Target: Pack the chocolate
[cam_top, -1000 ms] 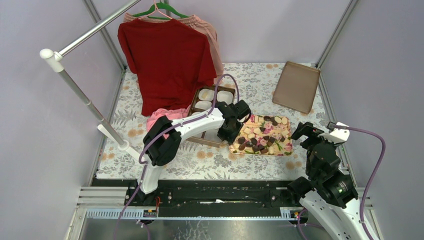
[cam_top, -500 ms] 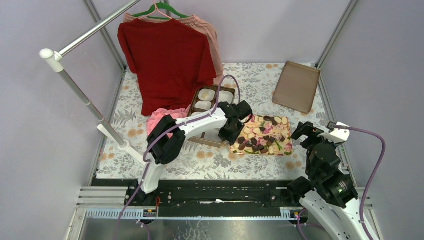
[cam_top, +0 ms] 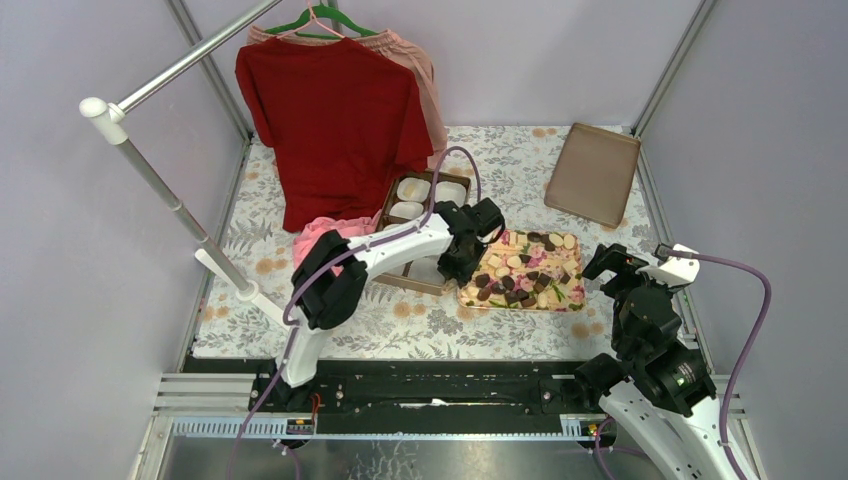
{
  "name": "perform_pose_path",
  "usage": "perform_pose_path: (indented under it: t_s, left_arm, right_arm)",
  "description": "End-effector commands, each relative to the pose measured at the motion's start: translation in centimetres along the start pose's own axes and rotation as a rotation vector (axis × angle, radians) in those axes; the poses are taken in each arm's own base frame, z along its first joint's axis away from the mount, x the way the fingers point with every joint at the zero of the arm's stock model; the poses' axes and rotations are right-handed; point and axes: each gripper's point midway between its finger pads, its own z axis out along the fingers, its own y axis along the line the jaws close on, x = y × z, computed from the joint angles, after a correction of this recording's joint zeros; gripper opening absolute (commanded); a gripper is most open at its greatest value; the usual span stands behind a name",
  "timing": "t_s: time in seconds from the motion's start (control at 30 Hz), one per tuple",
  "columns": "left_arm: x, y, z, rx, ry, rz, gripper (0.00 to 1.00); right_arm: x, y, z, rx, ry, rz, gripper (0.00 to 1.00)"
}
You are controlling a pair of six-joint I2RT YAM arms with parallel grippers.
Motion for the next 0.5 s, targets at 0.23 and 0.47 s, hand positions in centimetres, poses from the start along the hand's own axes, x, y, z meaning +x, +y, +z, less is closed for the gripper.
perform_pose_path:
  t_s: [0.23,0.47]
  left_arm:
    - [-3.8,3.9,-6.2,-0.017,-0.173,-0.066,0.18]
    - [-5.0,9.8,-8.0,-0.078,-0.209,-0.155,0.19]
  right_arm:
    - [-0.8,0.1,0.1,0.004,-0.032,0.021,1.0]
    - [-0.8,0.2,0.2,0.006,-0.03,0.017,1.0]
